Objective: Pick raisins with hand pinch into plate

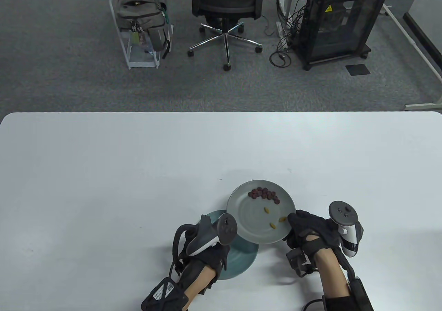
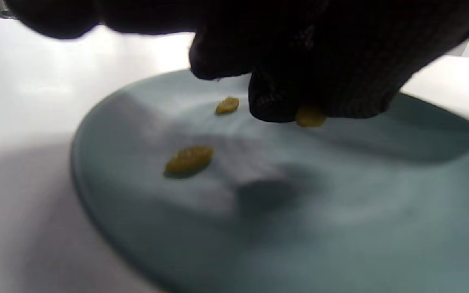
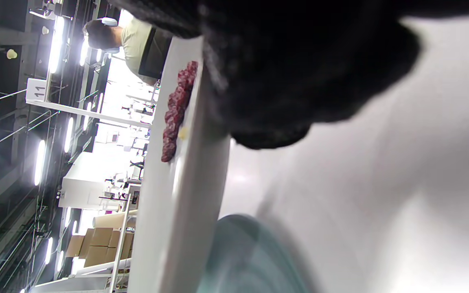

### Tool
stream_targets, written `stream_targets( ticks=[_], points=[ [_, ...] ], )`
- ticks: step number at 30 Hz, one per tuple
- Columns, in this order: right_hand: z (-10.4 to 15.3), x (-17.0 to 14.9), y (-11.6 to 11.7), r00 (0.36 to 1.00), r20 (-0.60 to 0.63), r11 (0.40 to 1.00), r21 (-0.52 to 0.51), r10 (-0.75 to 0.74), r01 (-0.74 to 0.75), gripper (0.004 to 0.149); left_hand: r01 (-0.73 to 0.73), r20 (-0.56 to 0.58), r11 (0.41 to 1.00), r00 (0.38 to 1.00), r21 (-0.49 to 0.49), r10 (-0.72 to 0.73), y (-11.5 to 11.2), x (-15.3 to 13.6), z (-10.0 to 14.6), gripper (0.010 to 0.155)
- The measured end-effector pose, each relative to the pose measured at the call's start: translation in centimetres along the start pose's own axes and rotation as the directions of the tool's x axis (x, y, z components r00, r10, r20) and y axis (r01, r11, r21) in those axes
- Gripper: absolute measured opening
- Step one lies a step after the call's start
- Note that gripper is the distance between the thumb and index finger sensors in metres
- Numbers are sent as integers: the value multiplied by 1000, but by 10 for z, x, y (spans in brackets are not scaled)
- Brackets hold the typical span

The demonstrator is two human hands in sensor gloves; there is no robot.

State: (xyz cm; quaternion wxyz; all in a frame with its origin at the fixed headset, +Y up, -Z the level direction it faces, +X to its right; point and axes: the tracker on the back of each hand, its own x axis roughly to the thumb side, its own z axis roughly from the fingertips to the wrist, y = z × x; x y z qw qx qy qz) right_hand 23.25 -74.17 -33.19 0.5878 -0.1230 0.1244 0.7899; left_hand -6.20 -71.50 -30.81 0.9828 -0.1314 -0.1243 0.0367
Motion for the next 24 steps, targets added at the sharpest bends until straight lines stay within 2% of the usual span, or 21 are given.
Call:
stream_targets(
  ticks=[9, 24],
  points=[
    [-1, 2, 0, 1000, 2, 1000, 0, 10, -10, 52, 4, 43, 1000, 999, 10, -5, -7, 3, 3, 42],
    [0, 2, 2, 1000, -4, 1000, 8, 11, -11, 53, 69, 12, 998, 998, 9, -69, -16, 1, -1, 42]
  ],
)
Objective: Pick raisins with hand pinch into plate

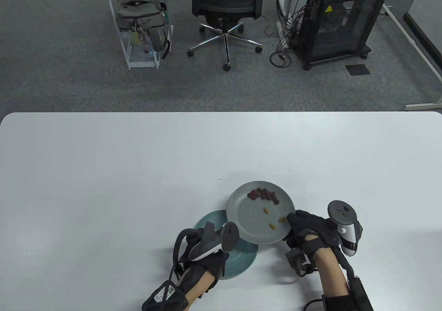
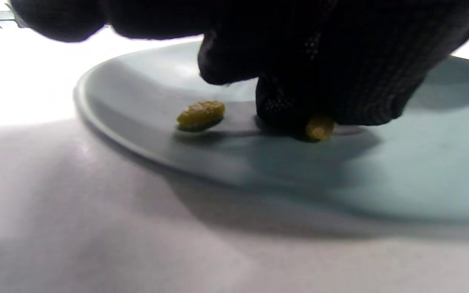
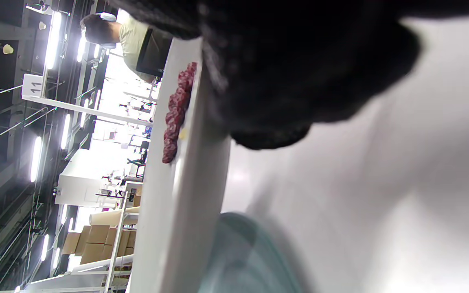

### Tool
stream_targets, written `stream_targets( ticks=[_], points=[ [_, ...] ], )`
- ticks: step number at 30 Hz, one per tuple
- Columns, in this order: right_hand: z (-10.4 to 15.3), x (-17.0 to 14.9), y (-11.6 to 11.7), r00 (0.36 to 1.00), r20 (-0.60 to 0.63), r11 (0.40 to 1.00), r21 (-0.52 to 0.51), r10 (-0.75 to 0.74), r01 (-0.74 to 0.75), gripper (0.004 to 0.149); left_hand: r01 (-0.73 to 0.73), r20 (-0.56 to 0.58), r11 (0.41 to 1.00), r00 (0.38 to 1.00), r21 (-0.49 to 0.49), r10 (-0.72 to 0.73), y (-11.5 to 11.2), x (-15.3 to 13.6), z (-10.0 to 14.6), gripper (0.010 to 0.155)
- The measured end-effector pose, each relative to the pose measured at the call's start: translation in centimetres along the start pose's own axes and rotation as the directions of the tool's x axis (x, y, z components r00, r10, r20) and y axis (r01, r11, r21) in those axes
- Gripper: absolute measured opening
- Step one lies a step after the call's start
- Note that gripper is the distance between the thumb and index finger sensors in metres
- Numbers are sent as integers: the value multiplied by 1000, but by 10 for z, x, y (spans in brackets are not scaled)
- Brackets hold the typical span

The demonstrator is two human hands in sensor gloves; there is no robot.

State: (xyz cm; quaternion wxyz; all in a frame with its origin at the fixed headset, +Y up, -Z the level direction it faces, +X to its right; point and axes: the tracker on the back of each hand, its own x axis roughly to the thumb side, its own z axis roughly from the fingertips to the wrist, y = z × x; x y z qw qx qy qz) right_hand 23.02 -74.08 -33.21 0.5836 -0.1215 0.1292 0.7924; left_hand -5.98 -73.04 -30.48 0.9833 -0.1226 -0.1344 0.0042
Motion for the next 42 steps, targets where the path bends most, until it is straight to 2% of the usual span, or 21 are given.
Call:
stream_targets(
  ticks=[4, 13, 27, 35, 42],
  points=[
    [1, 1, 0, 1000, 4, 1000, 5, 1, -1, 53, 11, 7, 1000, 1000, 17, -11, 3, 0, 6, 48],
    [3, 2, 2, 1000, 7, 1000, 6, 6, -6, 52, -78, 9, 985, 997, 154, 78, 29, -8, 25, 48],
    [7, 7, 11, 999, 28, 999, 29, 22, -23, 53, -173, 10, 965, 985, 196, 175, 44, -22, 30, 46],
    [9, 10, 16, 999, 40, 998, 52, 23, -25, 53, -165, 31, 961, 986, 222, 162, 64, -8, 29, 46],
    [8, 10, 18, 999, 45, 998, 62, 19, -22, 53, -127, 25, 970, 992, 209, 125, 84, 11, 16, 46]
  ],
)
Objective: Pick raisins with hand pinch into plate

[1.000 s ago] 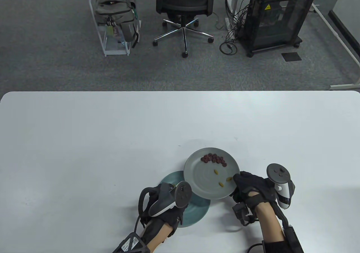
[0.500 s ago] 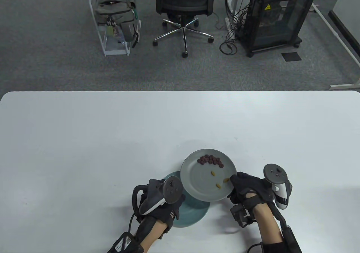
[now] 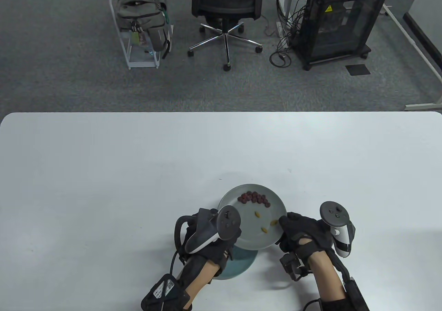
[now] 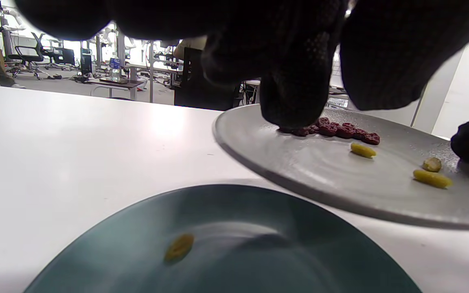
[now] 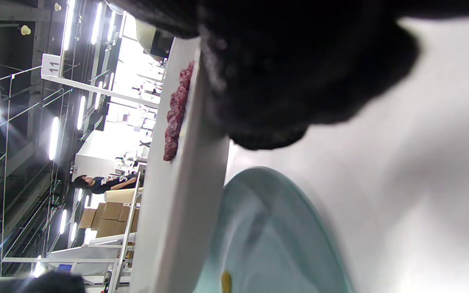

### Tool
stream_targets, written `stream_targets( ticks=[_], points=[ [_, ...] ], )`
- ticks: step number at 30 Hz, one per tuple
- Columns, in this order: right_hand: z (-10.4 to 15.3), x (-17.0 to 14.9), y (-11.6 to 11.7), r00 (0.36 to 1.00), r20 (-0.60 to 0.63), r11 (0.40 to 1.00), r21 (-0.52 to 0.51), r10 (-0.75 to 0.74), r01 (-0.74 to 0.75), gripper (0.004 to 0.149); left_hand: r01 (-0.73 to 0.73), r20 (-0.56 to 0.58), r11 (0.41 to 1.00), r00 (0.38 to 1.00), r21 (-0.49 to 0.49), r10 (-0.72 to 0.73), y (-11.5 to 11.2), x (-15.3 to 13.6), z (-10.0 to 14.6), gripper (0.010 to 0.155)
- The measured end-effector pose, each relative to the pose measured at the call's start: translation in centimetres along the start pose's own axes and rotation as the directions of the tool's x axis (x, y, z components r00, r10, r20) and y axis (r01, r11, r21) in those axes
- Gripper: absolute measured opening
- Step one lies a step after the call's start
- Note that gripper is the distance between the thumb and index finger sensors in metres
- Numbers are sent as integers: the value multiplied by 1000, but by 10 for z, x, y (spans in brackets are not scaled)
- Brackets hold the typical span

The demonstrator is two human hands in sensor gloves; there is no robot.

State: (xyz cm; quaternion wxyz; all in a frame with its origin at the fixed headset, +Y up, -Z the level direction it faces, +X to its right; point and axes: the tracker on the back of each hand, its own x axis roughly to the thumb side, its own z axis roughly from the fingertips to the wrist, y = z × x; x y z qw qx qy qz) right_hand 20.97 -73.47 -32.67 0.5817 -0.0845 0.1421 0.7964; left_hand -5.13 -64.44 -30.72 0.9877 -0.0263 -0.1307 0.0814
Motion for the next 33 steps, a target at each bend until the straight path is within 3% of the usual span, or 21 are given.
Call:
stream_targets(
  ticks=[14, 33],
  points=[
    [-1, 0, 9, 999, 6, 999, 26, 35, -35, 53, 15, -57, 992, 998, -122, -22, 6, 17, -36, 48],
    [-1, 2, 17, 998, 15, 997, 39, 63, -64, 52, 11, -200, 978, 978, -209, -54, -22, 28, -70, 52]
  ],
)
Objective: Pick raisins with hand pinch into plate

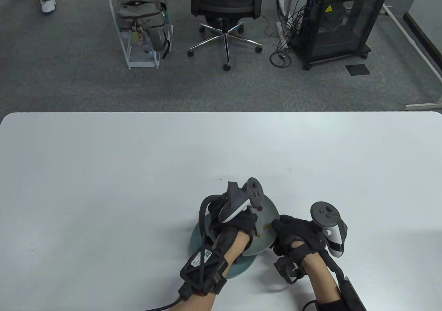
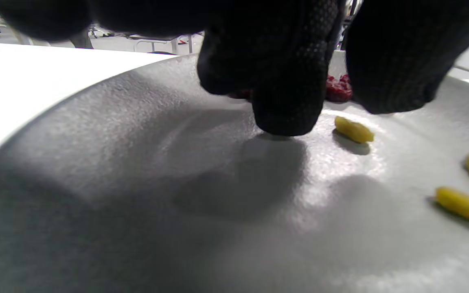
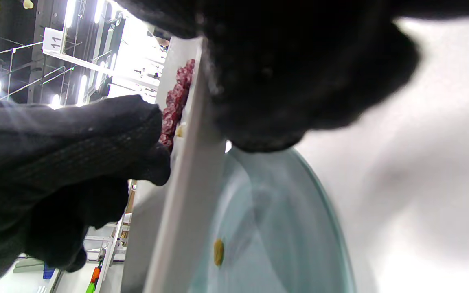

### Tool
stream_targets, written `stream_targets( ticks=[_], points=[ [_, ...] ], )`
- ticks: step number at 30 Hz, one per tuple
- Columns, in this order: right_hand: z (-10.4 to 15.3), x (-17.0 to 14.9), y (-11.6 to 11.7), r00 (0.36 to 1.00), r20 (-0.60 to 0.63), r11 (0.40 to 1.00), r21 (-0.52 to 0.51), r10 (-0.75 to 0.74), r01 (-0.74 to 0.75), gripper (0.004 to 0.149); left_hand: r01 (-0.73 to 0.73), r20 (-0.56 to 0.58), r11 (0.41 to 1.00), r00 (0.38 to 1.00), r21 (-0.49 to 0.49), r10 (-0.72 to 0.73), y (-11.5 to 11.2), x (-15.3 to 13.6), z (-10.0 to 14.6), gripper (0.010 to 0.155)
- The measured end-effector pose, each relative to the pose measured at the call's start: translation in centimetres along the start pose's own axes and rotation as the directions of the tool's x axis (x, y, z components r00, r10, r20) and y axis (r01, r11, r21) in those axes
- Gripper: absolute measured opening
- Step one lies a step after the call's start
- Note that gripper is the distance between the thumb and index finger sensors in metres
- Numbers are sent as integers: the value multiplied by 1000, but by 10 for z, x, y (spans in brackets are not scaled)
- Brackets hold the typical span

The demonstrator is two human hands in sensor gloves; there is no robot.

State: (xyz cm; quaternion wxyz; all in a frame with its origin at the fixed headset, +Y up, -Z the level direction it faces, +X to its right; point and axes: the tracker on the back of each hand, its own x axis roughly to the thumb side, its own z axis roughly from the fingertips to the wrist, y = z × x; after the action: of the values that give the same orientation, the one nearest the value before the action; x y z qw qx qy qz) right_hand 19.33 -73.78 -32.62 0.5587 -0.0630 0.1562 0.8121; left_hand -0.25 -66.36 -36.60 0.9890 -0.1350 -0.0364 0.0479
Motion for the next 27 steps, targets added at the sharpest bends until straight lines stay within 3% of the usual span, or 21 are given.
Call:
stream_targets(
  ticks=[27],
  points=[
    [-2, -2, -1, 1000, 2, 1000, 5, -19, 19, 53, -6, -53, 999, 999, 34, 7, -9, 18, -9, 44]
  ],
)
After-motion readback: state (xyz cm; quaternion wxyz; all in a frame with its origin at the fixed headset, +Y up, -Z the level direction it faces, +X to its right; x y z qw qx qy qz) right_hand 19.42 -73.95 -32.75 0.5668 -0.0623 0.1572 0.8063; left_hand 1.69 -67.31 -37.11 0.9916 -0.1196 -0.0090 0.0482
